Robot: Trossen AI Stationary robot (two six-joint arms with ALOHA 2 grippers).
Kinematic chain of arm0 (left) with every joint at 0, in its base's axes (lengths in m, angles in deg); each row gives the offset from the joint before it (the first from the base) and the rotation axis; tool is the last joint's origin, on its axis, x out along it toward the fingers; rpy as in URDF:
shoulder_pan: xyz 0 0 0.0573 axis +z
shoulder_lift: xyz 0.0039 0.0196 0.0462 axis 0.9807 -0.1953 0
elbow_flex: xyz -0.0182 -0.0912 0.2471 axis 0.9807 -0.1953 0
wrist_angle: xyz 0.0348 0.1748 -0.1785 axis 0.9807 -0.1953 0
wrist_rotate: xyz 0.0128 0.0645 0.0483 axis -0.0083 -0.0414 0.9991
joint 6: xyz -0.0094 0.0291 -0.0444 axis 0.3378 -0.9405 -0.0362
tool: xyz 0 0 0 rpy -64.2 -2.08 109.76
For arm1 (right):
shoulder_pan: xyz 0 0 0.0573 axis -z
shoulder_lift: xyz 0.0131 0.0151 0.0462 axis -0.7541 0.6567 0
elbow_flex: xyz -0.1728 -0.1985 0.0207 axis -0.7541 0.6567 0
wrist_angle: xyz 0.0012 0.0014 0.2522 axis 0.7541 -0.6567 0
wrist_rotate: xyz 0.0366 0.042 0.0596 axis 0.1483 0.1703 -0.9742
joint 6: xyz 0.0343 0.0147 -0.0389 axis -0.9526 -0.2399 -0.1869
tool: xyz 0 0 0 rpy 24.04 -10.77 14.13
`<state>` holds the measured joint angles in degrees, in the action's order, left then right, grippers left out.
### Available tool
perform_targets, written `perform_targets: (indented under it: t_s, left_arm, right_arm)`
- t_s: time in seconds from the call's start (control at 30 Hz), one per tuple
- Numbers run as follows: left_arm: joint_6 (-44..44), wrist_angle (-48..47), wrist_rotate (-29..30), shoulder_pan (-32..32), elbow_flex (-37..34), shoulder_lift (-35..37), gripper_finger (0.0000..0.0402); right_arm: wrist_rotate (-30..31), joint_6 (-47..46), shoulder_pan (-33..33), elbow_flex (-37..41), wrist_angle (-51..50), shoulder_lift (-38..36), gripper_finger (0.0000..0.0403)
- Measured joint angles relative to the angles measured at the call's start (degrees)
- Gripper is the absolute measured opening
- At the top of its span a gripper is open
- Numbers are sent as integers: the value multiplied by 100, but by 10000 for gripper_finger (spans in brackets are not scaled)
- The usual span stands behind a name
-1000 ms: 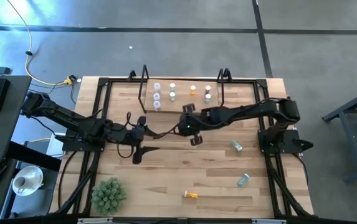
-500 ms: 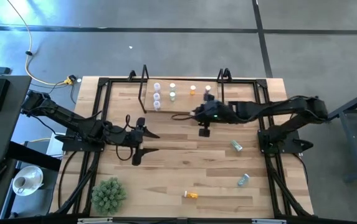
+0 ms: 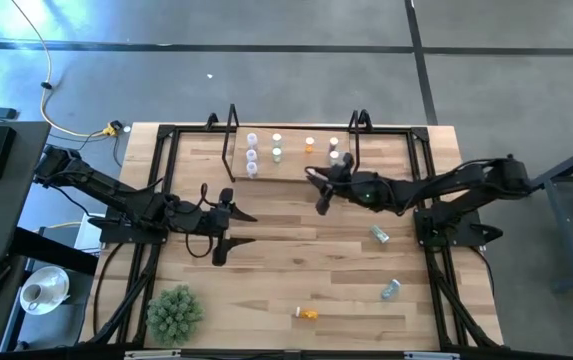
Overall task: Pick and place medicine bottles onto shelf by color
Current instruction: Put the top orange pill bottle on the shelf aligned with the other orange pill bottles
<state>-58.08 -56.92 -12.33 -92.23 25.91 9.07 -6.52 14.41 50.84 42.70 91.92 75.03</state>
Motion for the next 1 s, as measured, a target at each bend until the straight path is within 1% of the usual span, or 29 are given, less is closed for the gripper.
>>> perform_targets:
  t_s: [0.17, 0.3, 0.53, 0.73, 0.87, 1.0]
  left_arm:
    - [-10, 3, 1, 0, 1, 0, 232]
    - [-8, -13, -1, 0, 2, 0, 232]
    - [-10, -16, -1, 0, 2, 0, 232]
    - [-12, -16, -1, 0, 1, 0, 232]
    - [-12, -16, -1, 0, 2, 0, 232]
    - [-10, -19, -1, 0, 1, 0, 232]
  right_arm:
    - [493, -367, -2, 36, 1008, 595, 103]
    - [1131, -783, -2, 36, 1857, 1218, 103]
    - [1814, -1366, -4, 8, 3297, 2258, 103]
    - [2226, -1577, -17, -208, 3498, 2897, 103]
    - [2275, -1528, -15, -393, 3495, 3182, 103]
    - [2379, -1309, -7, -484, 3470, 3294, 103]
